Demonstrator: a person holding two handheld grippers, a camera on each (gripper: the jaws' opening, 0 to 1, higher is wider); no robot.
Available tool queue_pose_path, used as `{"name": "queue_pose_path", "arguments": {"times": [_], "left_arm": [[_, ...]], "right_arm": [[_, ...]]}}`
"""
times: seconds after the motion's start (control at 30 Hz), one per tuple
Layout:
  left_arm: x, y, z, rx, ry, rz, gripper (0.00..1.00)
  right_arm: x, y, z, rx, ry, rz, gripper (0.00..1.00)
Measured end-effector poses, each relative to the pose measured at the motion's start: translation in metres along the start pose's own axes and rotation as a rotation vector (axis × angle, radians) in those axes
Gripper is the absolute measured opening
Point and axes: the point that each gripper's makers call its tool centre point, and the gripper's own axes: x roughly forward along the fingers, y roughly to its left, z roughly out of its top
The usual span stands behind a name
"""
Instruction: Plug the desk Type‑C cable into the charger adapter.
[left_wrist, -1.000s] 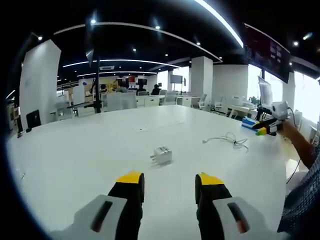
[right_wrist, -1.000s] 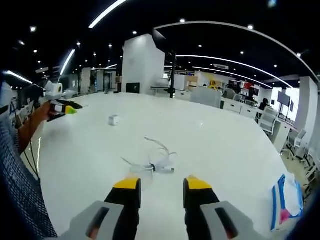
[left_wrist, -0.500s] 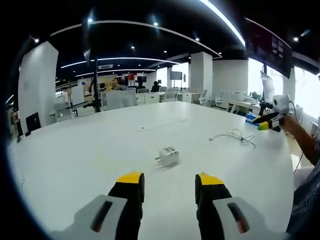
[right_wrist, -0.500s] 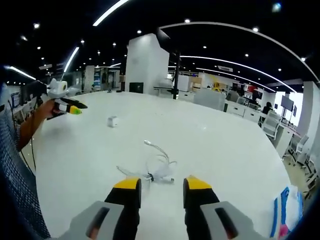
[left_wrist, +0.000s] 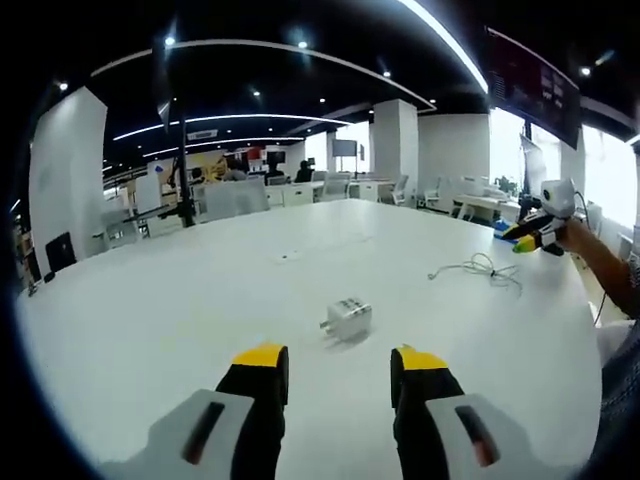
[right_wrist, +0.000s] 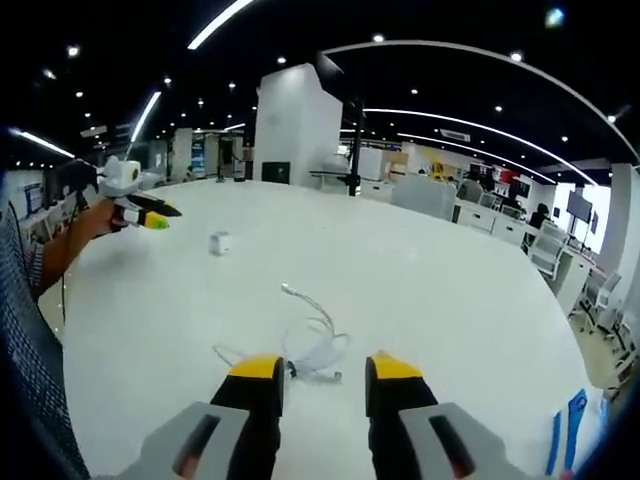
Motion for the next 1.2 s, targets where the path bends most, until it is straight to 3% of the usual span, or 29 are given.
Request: {"name": "queue_pose_path", "arguments": {"times": [0.3,0.6,0.87,1.2], "left_arm": [[0.015,0.009,-0.006,-0.030,0.033,-0.041,0.42],[0.029,0.012,-0.002,0.026,0.042,-0.103,0.41],[0.048,0.010,-0.014,0.053,0.097,-0.157,0.41],[0.063,0.007,-0.009,0.045,0.078,-0.229,0.38]], "right_arm": [[0.007,-0.006,0.003,0.001,-0.005,0.013,0.34],[0.015,-0.001,0.012,-0.040,-0.010,0.036,0.34],[0.022,-0.003,0.009,-0.046,0.015,0.041,0.33],[0.037,-0.005,0.016,-0.032,0.007,0.111,0.33]]}}
